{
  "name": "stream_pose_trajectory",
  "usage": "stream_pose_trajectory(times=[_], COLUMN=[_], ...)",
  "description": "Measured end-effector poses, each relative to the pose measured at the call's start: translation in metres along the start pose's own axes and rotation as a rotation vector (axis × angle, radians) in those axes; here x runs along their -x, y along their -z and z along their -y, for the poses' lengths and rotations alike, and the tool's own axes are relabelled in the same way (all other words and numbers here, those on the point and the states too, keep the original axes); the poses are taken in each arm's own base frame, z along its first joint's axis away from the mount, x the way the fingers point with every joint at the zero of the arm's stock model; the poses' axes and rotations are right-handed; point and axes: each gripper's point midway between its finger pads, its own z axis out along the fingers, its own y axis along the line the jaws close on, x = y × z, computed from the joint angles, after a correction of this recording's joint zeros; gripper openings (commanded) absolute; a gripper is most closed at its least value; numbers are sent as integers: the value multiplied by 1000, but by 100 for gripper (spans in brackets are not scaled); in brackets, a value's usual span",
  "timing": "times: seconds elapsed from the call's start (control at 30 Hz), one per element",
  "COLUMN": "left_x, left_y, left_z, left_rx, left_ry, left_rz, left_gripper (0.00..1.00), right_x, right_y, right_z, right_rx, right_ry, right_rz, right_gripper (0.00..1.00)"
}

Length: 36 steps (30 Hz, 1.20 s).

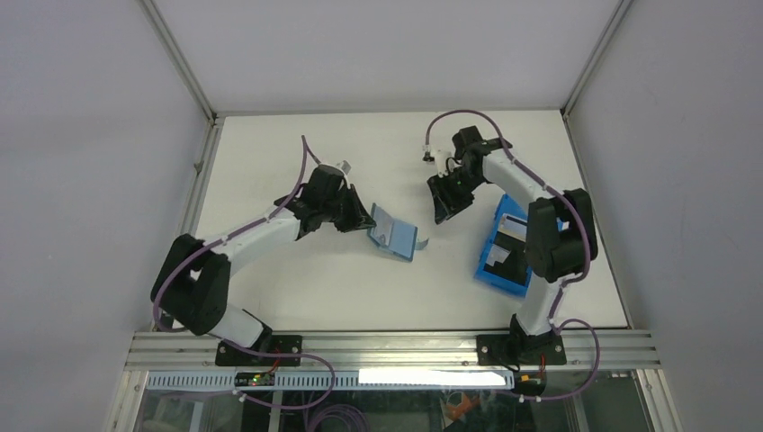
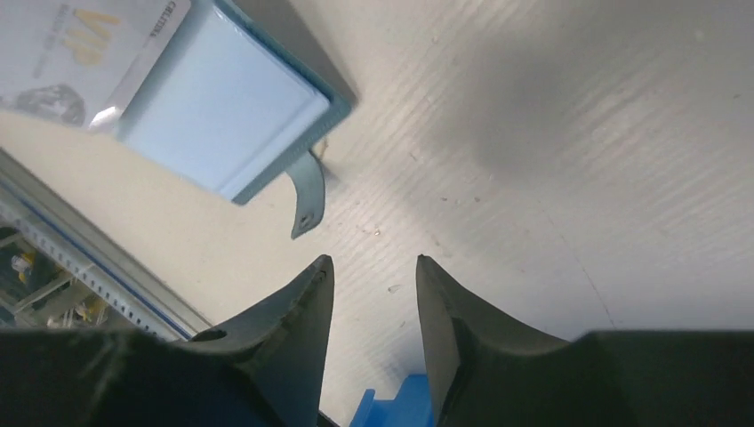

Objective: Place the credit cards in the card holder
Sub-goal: Close the card holder at the center of the board.

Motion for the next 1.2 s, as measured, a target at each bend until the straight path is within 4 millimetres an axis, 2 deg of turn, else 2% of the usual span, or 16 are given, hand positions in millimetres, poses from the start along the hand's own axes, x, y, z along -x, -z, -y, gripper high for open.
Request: stream_pose_trajectory(times=[0.1,0.23,0.33,0.43,0.67,0.8,1.0,1.2], left_x=[-2,-24,-41,-49,-45,-52,-63,-78], left_y=[24,39,41,44,51,45,28,12], left_z=[-4,-19,-36,-48,-33,-28,-33,-23], left_rx=[93,285,432,555,669,697,736,669], left_ry=[-74,-177,-239,-286,-407,-455,-488,-480], left_rz=[57,61,37,34,100,89,35,-33], left_gripper=[0,0,0,0,0,10,30,45], right_x=[11,15,10,1,-5,-5,-3,-4], right_y=[26,44,41,33,25,23,23,21], right_z=[-10,-31,-38,-39,-40,-40,-40,-43], right_rx=[31,93,130,145,167,169,172,193], right_ry=[21,56,59,44,33,34,31,24], right_rz=[97,190,192,169,162,165,172,174], right_gripper=[43,43,43,43,44,44,44,44])
